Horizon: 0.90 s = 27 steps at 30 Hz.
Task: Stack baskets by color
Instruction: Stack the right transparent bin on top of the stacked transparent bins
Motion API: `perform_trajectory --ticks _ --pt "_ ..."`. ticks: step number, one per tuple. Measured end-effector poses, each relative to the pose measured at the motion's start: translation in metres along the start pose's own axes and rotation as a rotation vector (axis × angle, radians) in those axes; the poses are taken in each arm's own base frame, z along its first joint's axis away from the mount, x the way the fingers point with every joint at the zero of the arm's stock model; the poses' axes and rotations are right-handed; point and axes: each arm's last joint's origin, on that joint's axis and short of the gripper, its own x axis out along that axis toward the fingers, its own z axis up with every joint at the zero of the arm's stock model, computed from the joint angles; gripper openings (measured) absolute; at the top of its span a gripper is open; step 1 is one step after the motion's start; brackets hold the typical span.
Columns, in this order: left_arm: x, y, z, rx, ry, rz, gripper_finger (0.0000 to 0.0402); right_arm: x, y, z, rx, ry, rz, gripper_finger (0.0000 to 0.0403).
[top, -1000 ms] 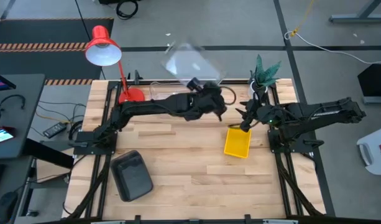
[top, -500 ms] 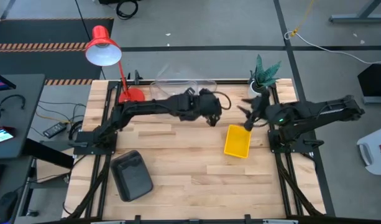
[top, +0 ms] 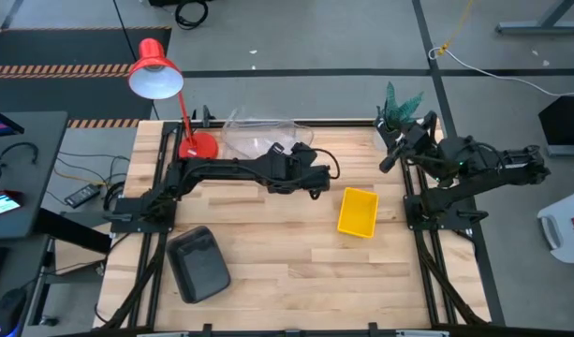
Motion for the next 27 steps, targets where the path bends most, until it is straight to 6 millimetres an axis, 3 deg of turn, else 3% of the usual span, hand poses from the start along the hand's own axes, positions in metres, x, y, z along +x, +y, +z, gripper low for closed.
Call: perform_trajectory --ticks 5,10,15,27 --pt "-0.004 0.005 0.000 -0.050 0.011 0.009 0.0001 0.000 0.000 0.000 -0.026 0.002 -0.007 0.0150" --pt "-0.007 0.011 0.000 -0.035 0.006 0.056 0.0002 -0.001 -0.004 -0.003 -0.066 0.052 -0.132 0.0150" --pt "-0.019 0.036 0.015 -0.122 -0.039 0.085 0.0002 -0.001 -0.005 -0.006 -0.082 0.081 -0.196 0.0150" --pt "0.024 0.065 0.038 -0.335 0.004 0.102 0.0002 -0.002 -0.006 -0.006 -0.132 0.082 -0.186 0.0150"
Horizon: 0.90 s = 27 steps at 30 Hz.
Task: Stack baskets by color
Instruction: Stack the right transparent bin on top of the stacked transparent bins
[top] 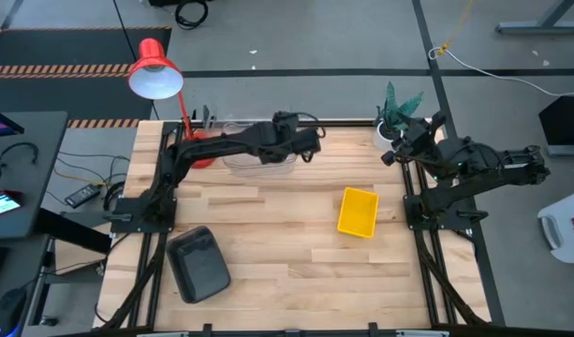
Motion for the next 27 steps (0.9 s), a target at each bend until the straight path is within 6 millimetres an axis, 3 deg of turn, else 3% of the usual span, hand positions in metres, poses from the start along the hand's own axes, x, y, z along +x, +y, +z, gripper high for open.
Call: perform_trajectory --ticks 7,13,27 --pt "0.023 0.007 0.018 -0.122 -0.009 -0.012 0.0002 -0.003 -0.006 0.001 0.032 -0.037 0.046 0.0150" --pt "0.044 -0.003 0.014 -0.143 0.034 -0.047 0.0002 -0.005 -0.013 0.002 0.075 -0.059 0.051 0.0150" --pt "0.037 -0.016 0.006 -0.251 0.035 -0.101 0.0002 -0.007 -0.013 0.005 0.100 -0.118 0.158 0.0150"
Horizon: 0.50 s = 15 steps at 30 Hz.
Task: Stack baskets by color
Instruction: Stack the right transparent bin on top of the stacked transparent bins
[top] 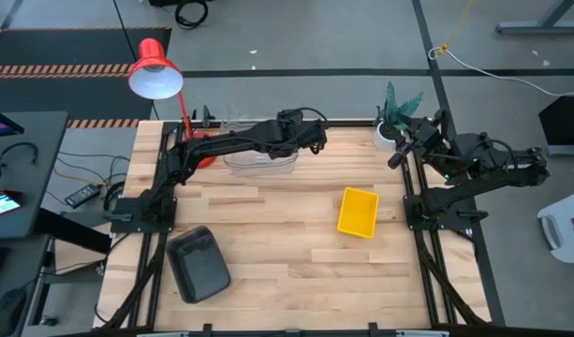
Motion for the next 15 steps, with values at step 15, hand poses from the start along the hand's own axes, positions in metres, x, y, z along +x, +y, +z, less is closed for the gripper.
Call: perform_trajectory --ticks 15 --pt "-0.002 0.011 -0.013 -0.092 0.038 0.126 0.0001 0.000 0.002 0.003 0.013 -0.049 0.091 0.0150"
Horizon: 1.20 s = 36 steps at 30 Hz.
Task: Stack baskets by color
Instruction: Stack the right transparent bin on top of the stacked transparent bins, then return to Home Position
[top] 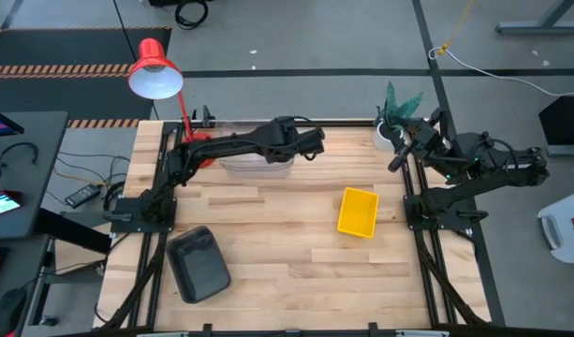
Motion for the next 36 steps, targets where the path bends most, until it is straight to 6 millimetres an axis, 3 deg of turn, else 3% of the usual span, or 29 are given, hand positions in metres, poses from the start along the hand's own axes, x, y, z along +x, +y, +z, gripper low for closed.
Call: perform_trajectory --ticks 8,21,29,36 --pt "0.003 -0.002 0.003 0.039 0.021 -0.026 0.0034 0.000 0.000 0.000 0.001 -0.001 0.003 0.0150" --pt "-0.013 -0.005 -0.008 0.312 -0.016 -0.030 0.0157 0.000 0.000 0.001 0.007 -0.009 0.014 0.0150" --pt "-0.028 0.002 -0.011 0.616 0.047 -0.044 0.0175 0.000 0.001 -0.003 0.017 0.015 0.022 0.0150" --pt "-0.047 0.004 -0.018 1.158 0.040 -0.082 0.0151 0.002 0.009 -0.013 0.029 0.036 0.037 0.0150"
